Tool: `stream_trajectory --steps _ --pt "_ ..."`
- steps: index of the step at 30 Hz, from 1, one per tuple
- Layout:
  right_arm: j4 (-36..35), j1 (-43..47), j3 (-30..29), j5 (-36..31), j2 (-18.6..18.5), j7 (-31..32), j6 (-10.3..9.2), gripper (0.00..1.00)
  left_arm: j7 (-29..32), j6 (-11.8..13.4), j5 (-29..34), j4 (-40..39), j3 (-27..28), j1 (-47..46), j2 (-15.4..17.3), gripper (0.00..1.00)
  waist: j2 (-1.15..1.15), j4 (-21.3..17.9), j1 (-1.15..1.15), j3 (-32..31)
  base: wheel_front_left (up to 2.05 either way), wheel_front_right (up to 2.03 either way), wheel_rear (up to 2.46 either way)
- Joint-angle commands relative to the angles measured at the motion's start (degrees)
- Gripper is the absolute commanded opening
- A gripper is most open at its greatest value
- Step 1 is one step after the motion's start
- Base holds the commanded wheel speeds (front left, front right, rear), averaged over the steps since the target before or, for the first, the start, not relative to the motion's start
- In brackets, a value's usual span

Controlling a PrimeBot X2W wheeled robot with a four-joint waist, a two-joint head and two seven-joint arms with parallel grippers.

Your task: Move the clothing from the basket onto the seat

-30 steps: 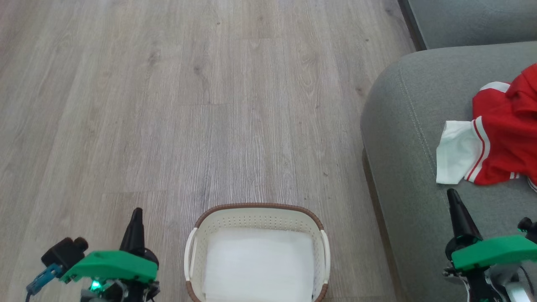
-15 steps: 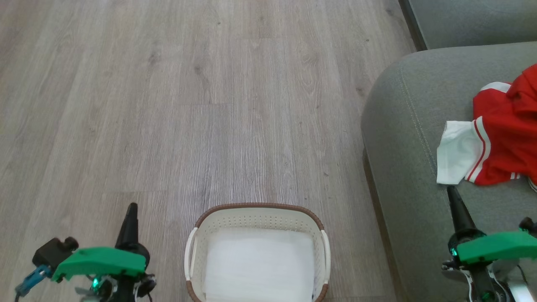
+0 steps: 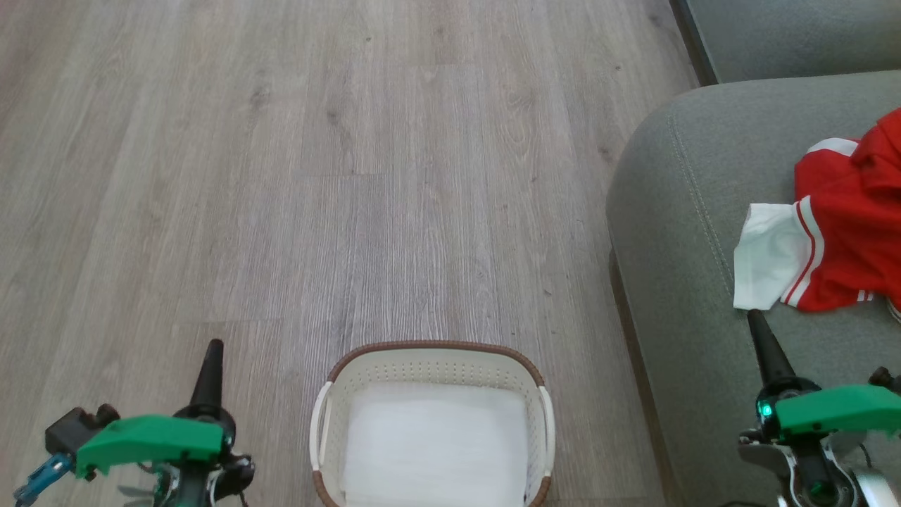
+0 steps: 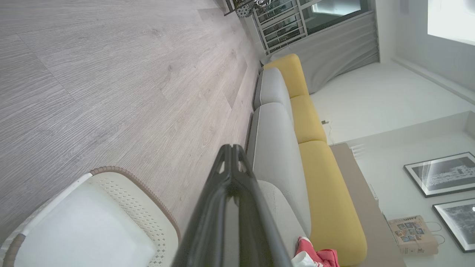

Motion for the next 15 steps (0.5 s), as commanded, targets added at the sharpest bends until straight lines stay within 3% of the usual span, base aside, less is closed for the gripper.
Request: stream_trajectory --steps 1,15 --pt "-1.62 -3.04 0.12 1.34 -0.07 0.49 -0.01 0.00 0.40 -0.54 -1.48 -1.99 2.08 -3.44 0.19 0.00 0.00 0.01 0.00 0.00 0.00 0.00 0.00" --pt "-0.74 -4.06 -1.35 8.57 1.61 2.86 -0.01 0.00 2.72 -1.72 -10.55 -2.00 3.99 -4.09 0.18 0.00 0.00 0.10 0.00 0.01 0.00 0.00 0.00"
